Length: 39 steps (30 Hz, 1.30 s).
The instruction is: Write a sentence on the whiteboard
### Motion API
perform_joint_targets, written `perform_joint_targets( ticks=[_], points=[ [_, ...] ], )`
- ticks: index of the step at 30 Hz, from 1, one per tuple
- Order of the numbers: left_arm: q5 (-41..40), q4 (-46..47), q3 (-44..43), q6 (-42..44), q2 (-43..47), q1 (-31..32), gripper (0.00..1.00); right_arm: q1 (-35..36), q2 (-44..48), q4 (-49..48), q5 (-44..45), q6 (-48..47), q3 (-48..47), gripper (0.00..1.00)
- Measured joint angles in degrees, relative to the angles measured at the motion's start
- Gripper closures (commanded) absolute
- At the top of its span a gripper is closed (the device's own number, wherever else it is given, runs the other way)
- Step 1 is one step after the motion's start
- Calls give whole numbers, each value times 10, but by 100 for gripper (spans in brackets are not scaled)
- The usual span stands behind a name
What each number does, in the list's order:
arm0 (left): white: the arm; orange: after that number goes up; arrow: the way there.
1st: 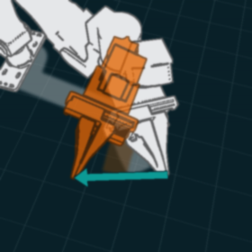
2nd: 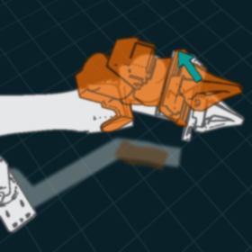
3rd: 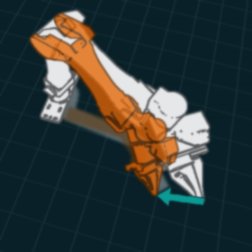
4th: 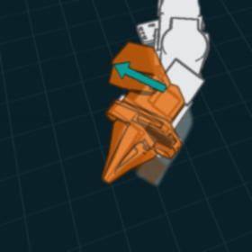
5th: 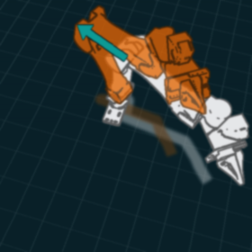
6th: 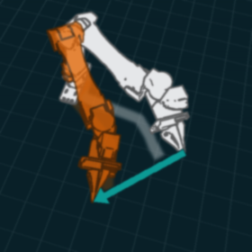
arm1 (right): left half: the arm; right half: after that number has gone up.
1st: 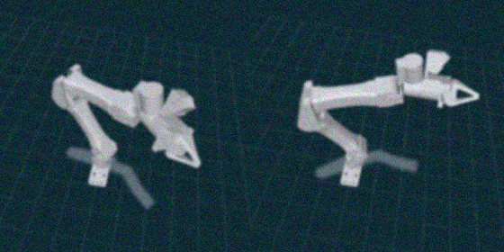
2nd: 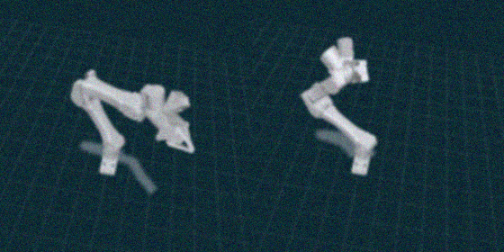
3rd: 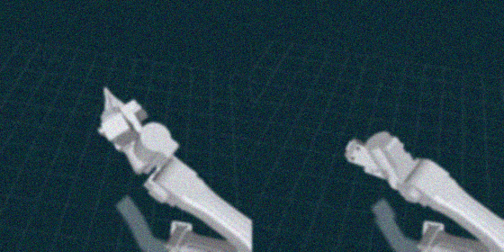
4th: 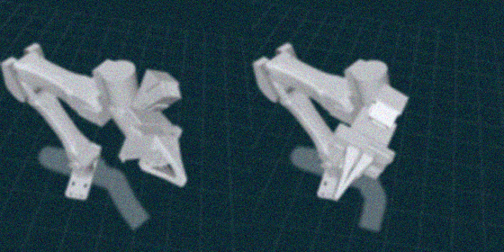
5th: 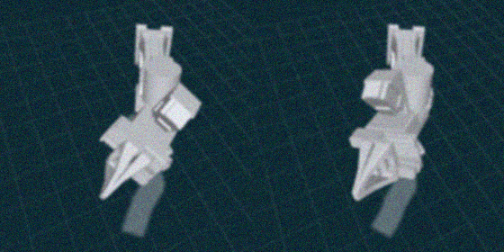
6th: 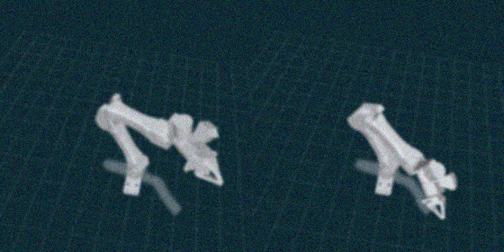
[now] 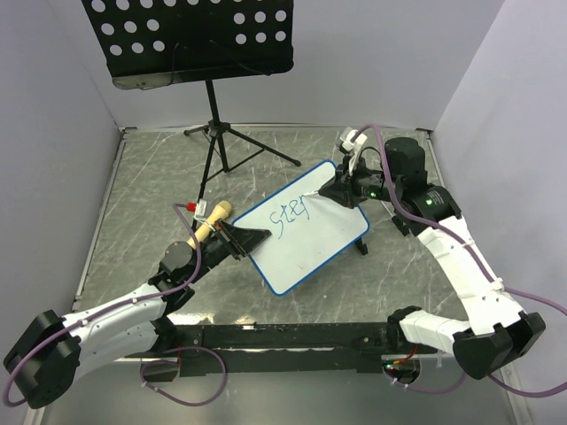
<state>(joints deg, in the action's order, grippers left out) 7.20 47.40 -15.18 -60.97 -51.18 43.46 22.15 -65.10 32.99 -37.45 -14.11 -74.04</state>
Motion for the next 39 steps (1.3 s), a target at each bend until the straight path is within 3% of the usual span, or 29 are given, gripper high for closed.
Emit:
perform_joint_targets(
  ticks=[20,39],
  points=[
    [1,-1,0,0,0,-3,99,-16,30,-4,18,-3,30,100],
    [4,-1,0,0,-5,-6,99,-8,17,9,-40,6,36,100]
  ],
)
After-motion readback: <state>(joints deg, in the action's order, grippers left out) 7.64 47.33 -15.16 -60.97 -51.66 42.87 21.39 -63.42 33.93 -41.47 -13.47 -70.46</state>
